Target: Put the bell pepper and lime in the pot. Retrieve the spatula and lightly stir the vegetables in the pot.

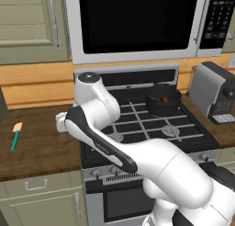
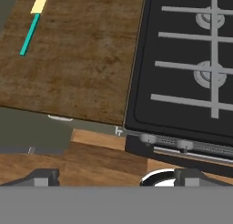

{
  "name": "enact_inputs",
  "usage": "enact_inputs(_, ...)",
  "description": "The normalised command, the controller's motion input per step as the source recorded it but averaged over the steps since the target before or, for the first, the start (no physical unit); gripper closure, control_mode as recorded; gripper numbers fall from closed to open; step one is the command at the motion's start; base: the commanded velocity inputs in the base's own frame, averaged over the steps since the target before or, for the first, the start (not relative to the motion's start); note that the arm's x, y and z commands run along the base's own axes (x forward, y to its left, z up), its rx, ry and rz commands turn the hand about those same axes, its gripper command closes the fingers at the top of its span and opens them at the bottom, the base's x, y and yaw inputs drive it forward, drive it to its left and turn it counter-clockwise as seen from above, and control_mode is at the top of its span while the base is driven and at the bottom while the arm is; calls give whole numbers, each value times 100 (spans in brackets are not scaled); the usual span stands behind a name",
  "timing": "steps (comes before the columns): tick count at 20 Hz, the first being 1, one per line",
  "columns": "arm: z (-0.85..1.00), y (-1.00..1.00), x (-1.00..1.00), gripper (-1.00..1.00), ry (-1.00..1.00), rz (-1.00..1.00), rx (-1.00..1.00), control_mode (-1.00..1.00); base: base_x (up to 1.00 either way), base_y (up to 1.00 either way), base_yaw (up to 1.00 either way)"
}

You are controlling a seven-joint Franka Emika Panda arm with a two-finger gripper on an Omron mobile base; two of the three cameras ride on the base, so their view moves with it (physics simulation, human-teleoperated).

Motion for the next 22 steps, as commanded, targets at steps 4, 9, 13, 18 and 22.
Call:
enact_inputs(4, -8, -11, 1, -100, 0, -4, 0, -100, 0, 0, 0)
enact_inputs(9, -1, -5, 0, -100, 0, -1, 0, -100, 0, 0, 0)
enact_inputs(13, 0, 4, 0, -100, 0, 0, 0, -100, 0, 0, 0)
enact_inputs(18, 0, 0, 0, -100, 0, 0, 0, 100, -4, 63, 0)
enact_inputs(22, 0, 0, 0, -100, 0, 0, 0, 100, 0, 91, 0)
